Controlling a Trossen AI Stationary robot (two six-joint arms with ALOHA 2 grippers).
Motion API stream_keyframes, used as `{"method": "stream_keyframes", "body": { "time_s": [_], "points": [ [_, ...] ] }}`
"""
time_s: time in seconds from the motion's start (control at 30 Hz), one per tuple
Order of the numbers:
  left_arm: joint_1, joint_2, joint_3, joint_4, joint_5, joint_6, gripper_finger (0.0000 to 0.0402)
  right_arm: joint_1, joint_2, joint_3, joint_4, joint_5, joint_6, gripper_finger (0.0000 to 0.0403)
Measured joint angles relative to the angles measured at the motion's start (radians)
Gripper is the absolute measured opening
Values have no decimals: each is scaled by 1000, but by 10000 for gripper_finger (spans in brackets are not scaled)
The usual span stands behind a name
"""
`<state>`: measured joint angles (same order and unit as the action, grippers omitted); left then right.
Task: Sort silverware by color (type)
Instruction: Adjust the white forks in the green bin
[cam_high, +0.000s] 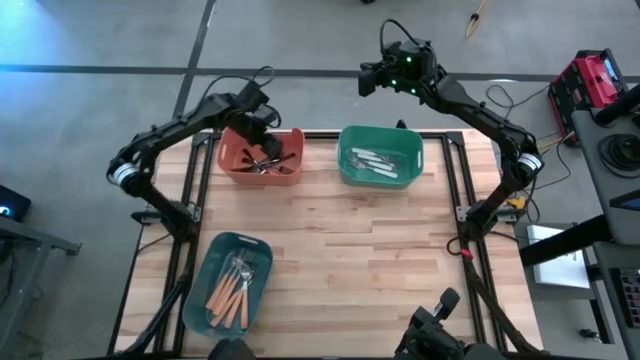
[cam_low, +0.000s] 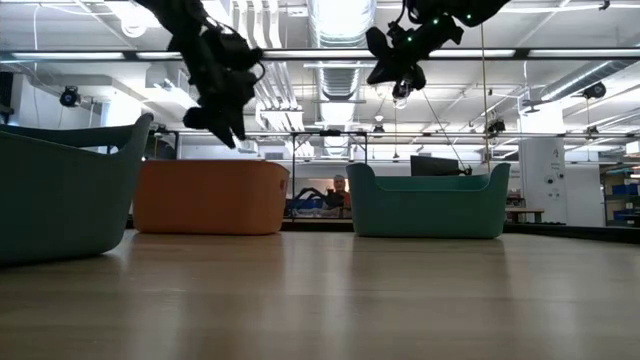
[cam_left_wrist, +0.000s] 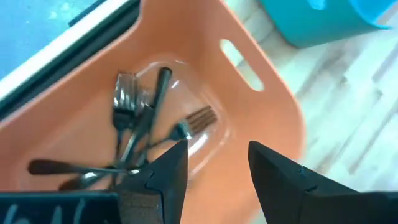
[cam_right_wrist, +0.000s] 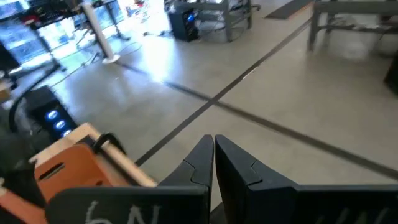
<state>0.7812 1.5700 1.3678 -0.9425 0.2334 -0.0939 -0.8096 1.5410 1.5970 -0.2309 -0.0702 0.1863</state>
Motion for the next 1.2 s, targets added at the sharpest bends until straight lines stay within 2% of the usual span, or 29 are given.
{"method": "stream_keyframes", "body": {
  "time_s": [0.17,0.43,0.6,0.73,0.93,1.03,1.2],
  "points": [
    [-22,-116,-81,48,16,-84,151,22,11,0,-51,-38,-1,9],
    [-41,-319,-281,379,19,-314,151,67,32,0,-187,-49,35,9],
    [-41,-397,-364,535,14,-440,151,65,58,0,-488,-67,88,9],
    [-41,-423,-376,566,-12,-473,151,67,65,0,-732,-88,89,9],
    [-41,-424,-360,567,-41,-474,151,65,65,0,-896,-103,140,9],
    [-41,-420,-355,567,-41,-474,151,73,68,-19,-902,-142,168,9],
    [-41,-413,-354,567,-41,-470,151,122,98,-92,-871,-141,220,9]
  ]
}}
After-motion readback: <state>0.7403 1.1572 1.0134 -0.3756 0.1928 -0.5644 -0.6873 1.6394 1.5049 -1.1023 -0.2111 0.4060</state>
